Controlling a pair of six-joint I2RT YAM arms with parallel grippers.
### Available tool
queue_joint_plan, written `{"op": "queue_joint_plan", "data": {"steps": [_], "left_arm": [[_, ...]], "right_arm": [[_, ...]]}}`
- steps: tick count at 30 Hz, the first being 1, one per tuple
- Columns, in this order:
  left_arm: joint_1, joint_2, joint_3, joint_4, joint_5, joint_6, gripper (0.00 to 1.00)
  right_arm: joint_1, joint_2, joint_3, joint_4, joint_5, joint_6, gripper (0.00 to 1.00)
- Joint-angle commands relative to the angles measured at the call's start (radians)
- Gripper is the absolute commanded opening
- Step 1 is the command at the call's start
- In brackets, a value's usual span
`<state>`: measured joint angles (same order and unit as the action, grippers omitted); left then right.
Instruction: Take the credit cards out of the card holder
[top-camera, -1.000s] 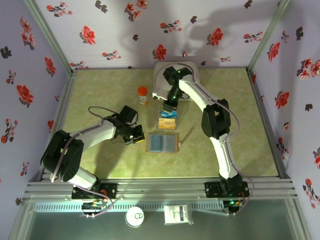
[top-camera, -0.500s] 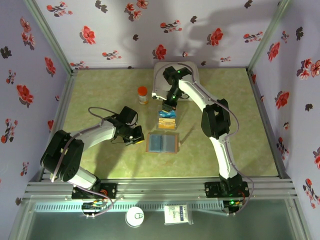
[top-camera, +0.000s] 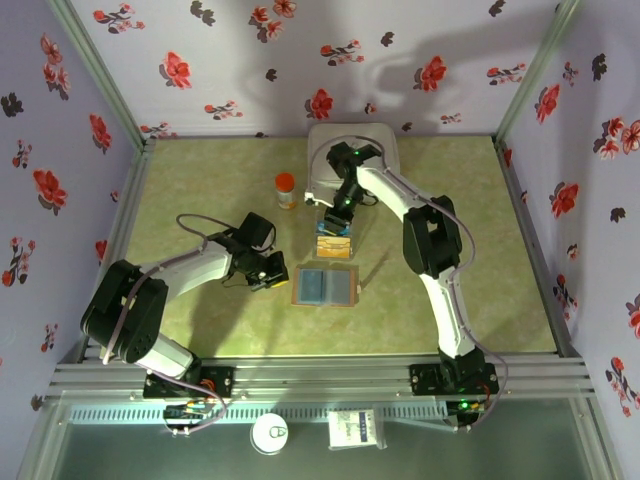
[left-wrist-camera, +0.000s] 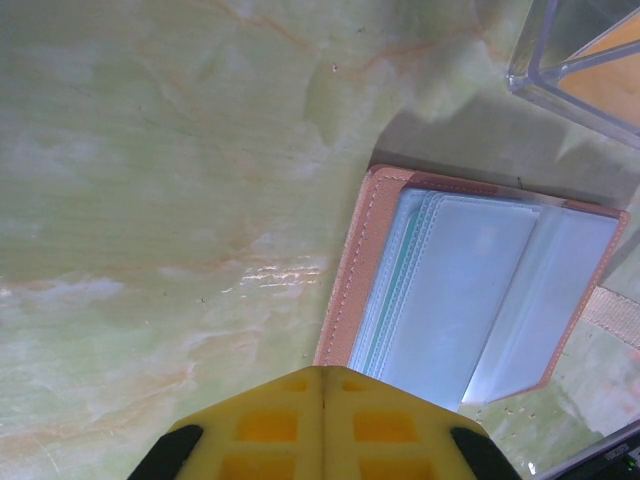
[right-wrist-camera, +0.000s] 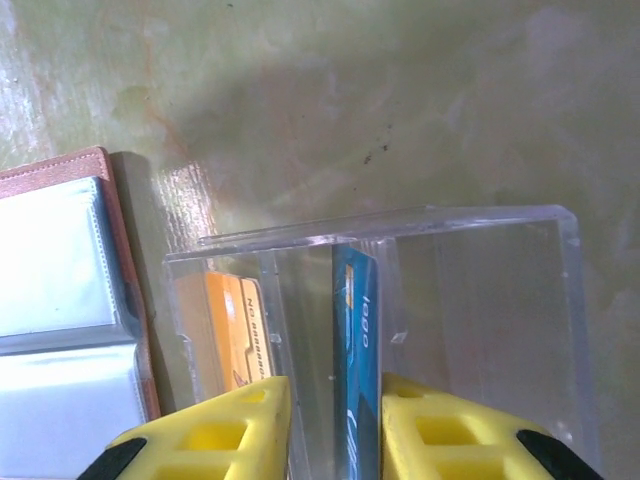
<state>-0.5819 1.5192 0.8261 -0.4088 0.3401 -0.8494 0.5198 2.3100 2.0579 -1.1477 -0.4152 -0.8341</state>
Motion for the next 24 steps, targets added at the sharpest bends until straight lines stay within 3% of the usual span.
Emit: {"op": "queue_joint_plan", "data": {"steps": [1,4,8,12,17,24], "left_arm": [[0.01,0.006,0.004,-0.016,0.004,0.024,0.05],[0.01,0.014,0.009,-0.014,0.007,0.031,0.05],[0.008,0.023,0.014,-0.01,0.019,0.041,0.05],[0.01,0.026,0.01,-0.009,0.02,0.051,0.05],[0.011,0.026,-0.002,0.008,0.023,0.044,0.05],[0.011,0.031,0.01,0.013,0.026,0.047,0.04]], "right_arm": [[-0.013,-0.094,-0.035,0.053,0.041,0.031,0.26],[-0.015,-0.127,-0.076,0.097,0.071,0.054,0.27],[-0.015,-0.147,-0.104,0.118,0.083,0.067,0.15],[-0.015,-0.136,-0.096,0.111,0.119,0.075,0.14],[-0.006,-0.133,-0.098,0.173,0.16,0.126,0.0],[0.017,-0.126,-0.136,0.231,0.208,0.17,0.0]]}}
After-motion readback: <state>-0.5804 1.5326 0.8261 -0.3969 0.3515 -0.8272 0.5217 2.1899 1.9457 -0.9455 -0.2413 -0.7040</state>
